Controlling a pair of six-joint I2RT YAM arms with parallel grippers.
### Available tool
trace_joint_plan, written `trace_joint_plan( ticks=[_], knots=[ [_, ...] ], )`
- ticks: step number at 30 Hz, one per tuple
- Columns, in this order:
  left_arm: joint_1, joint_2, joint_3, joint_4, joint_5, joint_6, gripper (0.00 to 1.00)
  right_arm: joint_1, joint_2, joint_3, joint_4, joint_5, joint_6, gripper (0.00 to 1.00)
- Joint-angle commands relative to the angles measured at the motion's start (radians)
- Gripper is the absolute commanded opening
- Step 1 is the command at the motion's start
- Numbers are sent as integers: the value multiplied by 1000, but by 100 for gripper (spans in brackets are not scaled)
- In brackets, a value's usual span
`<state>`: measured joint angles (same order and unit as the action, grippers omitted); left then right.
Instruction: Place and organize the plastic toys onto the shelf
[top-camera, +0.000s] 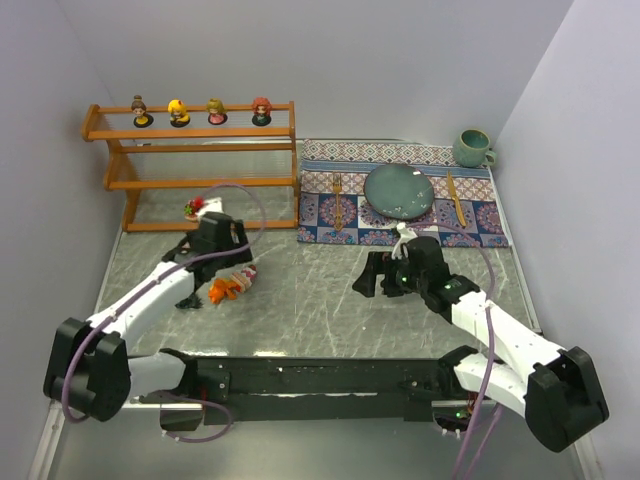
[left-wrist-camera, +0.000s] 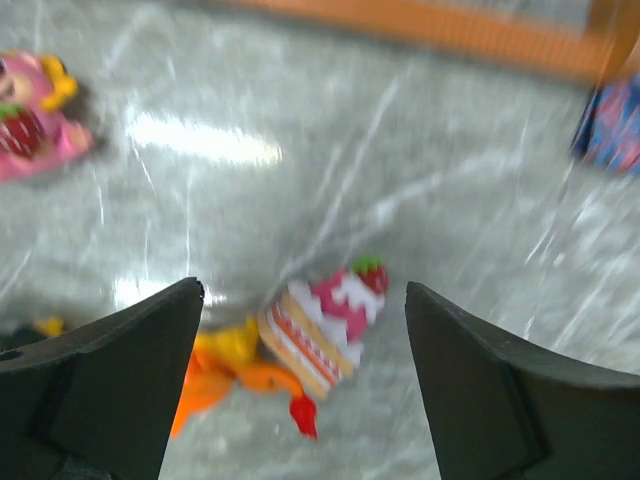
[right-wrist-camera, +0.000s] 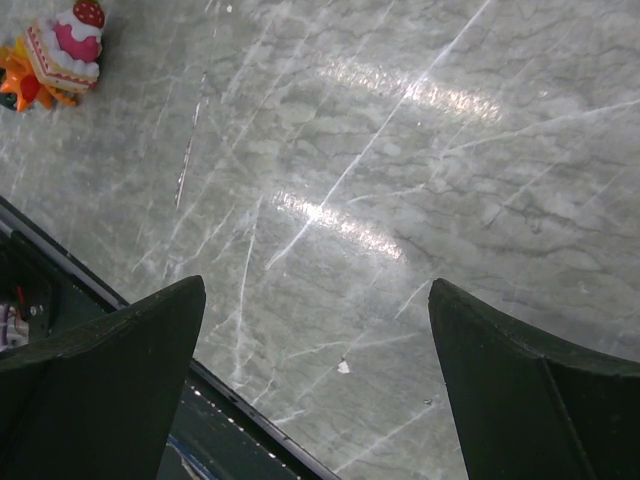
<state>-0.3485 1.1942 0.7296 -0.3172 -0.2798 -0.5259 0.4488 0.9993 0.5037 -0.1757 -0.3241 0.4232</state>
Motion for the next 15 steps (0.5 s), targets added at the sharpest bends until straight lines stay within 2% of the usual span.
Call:
trace_joint_plan(
  ticks=[1,5,15],
  knots=[
    [-130,62,96,-187,-186,-72,89,16,10,-4,48,-20,15,100],
    [-222,174,177,-293,-306,-85,90,21,13,-5,45,-16,11,100],
    [-414,461,355,-503,-487,-173,87,21,13,-8,32,-6,2,100]
  ],
)
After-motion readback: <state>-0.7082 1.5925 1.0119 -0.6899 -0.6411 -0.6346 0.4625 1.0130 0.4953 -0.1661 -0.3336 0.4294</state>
